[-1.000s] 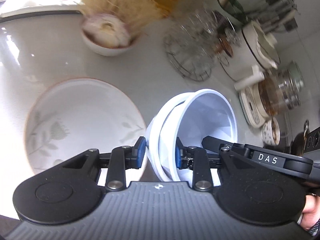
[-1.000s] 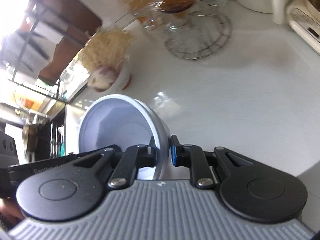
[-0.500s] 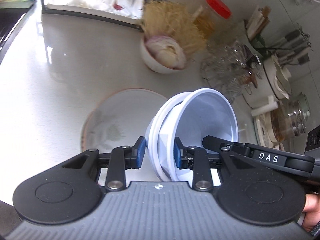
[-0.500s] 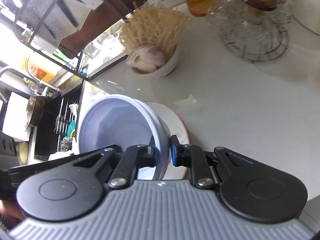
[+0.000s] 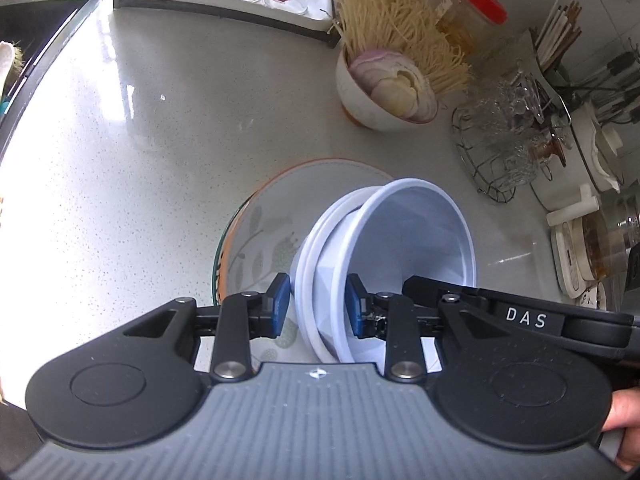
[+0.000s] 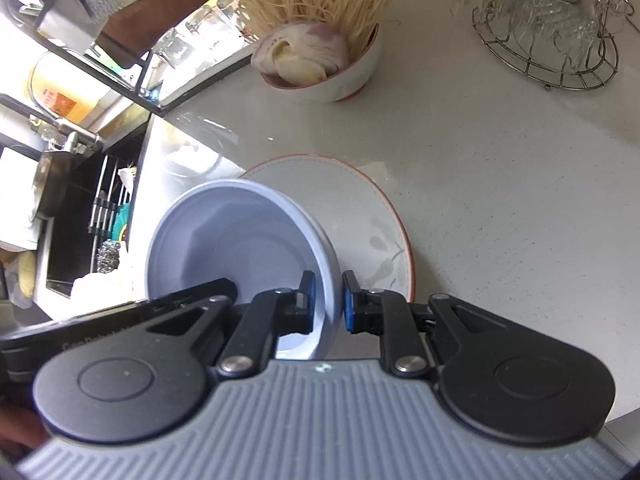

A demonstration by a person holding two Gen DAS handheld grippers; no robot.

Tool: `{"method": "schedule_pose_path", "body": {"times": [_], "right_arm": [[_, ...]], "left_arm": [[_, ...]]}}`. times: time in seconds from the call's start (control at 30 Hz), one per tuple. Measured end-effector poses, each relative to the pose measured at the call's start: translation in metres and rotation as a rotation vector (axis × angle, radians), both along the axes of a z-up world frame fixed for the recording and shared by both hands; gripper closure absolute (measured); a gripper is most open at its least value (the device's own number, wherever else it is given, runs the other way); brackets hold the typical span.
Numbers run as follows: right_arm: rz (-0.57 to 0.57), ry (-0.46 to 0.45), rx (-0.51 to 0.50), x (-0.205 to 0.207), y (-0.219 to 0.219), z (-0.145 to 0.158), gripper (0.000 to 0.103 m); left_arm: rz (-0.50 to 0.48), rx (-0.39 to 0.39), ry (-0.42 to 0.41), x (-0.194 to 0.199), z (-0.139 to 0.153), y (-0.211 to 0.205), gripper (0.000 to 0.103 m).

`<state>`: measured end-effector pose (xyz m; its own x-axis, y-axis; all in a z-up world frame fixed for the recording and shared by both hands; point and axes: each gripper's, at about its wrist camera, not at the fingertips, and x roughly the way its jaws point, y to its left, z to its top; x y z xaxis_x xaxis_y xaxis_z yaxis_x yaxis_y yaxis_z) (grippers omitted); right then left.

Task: Organize plates and bowls
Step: 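Lift the bowl stack with both grippers and carry it over the plate stack, then lower the bowl stack onto the plates and open both grippers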

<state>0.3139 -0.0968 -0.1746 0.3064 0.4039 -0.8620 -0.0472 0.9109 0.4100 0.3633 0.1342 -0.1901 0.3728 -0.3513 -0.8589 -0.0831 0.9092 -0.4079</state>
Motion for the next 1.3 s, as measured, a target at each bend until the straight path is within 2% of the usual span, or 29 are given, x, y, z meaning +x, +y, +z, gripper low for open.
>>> {"method": "schedule_pose_path", "body": {"times": [0.27, 0.5, 0.6, 0.7, 0.73, 0.77, 0.83, 1.0, 1.1, 1.3], "right_arm": [[-0.014, 0.012, -0.020, -0.002, 0.004, -0.007, 0.085], [-0.041, 0.008, -0.031, -0.003, 0.005, -0.006, 0.085], [-0.050, -0.008, -0.032, -0.004, 0.005, -0.004, 0.080], [-0.049, -0.045, -0.044, -0.006, 0.006, 0.003, 0.079], [-0.054, -0.056, -0.052, -0.006, 0.007, 0.004, 0.076], [-0.063, -0.065, -0.052, -0.008, 0.006, 0.006, 0.069], [-0.089, -0.082, -0.051, -0.012, 0.005, 0.010, 0.060], [-0.147, -0.111, -0.068, -0.025, 0.004, 0.019, 0.060], [-0.175, -0.138, -0.062, -0.032, 0.005, 0.033, 0.060], [-0.166, -0.263, -0.058, -0.044, -0.002, 0.075, 0.060]], "left_arm": [[0.002, 0.003, 0.024, 0.002, -0.011, 0.000, 0.069], [-0.027, 0.022, 0.011, 0.004, -0.011, -0.005, 0.069], [-0.022, 0.018, 0.018, 0.003, -0.010, -0.003, 0.053], [-0.032, 0.015, -0.004, 0.003, -0.006, 0.001, 0.052], [-0.035, 0.022, -0.013, 0.002, -0.003, 0.002, 0.052], [-0.038, 0.026, -0.021, 0.003, -0.001, 0.003, 0.051], [-0.045, 0.030, -0.037, 0.002, 0.004, 0.006, 0.052], [-0.081, 0.060, -0.091, -0.005, 0.024, 0.009, 0.052], [-0.101, 0.044, -0.122, -0.013, 0.045, 0.013, 0.052], [-0.101, 0.066, -0.243, -0.034, 0.092, 0.006, 0.052]]}}
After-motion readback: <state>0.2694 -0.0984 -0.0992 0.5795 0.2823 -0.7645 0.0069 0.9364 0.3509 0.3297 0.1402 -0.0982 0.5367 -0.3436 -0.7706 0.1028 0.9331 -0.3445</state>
